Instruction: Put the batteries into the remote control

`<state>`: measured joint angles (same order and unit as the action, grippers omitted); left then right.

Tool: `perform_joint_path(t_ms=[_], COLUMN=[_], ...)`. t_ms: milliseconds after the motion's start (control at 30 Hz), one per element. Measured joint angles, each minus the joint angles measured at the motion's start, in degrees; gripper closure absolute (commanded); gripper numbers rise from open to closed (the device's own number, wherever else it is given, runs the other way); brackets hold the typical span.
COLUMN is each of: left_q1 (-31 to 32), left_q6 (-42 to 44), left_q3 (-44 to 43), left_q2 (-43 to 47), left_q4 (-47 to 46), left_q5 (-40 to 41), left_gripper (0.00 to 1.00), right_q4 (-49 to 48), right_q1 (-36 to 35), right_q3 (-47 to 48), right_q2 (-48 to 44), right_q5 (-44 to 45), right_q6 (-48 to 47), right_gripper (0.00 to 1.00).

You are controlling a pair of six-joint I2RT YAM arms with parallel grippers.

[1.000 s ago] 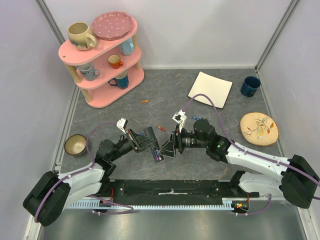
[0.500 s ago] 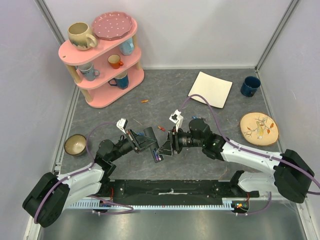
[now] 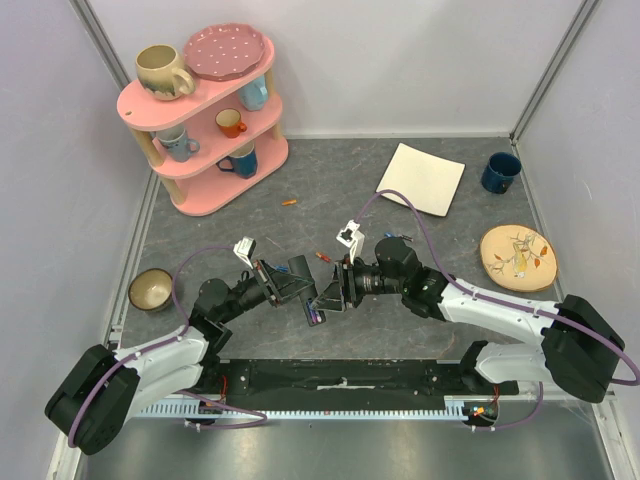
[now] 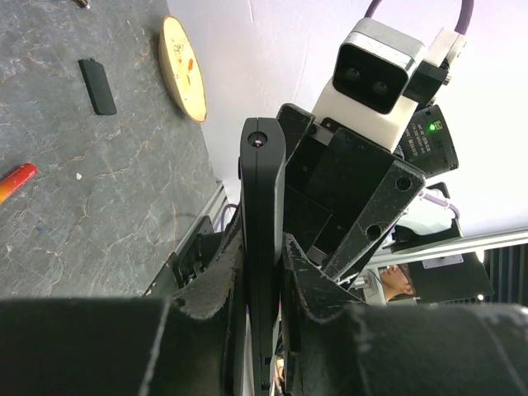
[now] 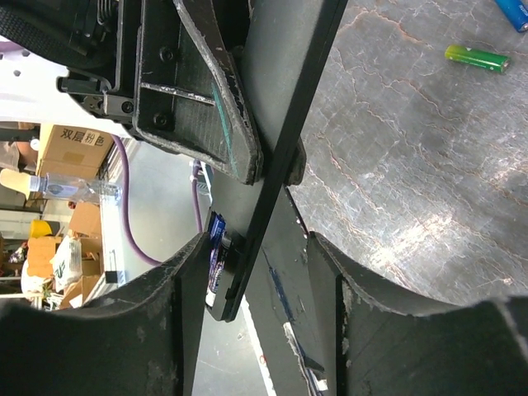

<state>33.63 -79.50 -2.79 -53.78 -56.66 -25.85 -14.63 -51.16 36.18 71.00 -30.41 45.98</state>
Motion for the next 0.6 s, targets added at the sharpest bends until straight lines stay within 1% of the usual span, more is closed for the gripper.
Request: perform_joint_path(t_ms=[100, 267, 367, 600], left_q1=[0.0, 0.0, 0.0, 0.0], left_q6=[0.0, 0.0, 0.0, 0.0], left_q3=[0.0, 0.0, 0.0, -0.1], left_q2=[0.0, 0.0, 0.0, 0.0], left_q4=[-0.1, -0.5, -0.5, -0.7], left_q5=[0.0, 0.0, 0.1, 0.1], left_gripper=[0.98, 0.98, 0.98, 0.98], right_q4=[0.2, 1.5, 1.3, 1.1], right_q1=[0.0, 0.0, 0.0, -2.0], right_q3=[0.0, 0.7, 1.2, 1.2], right_q2=[-0.3, -2.1, -1.9, 1.4], right_q5=[0.4, 0.4, -1.0, -3.3], right_q6=[0.0, 0.0, 0.4, 0.8], right_gripper=[0.35, 0.33, 0.34, 0.44])
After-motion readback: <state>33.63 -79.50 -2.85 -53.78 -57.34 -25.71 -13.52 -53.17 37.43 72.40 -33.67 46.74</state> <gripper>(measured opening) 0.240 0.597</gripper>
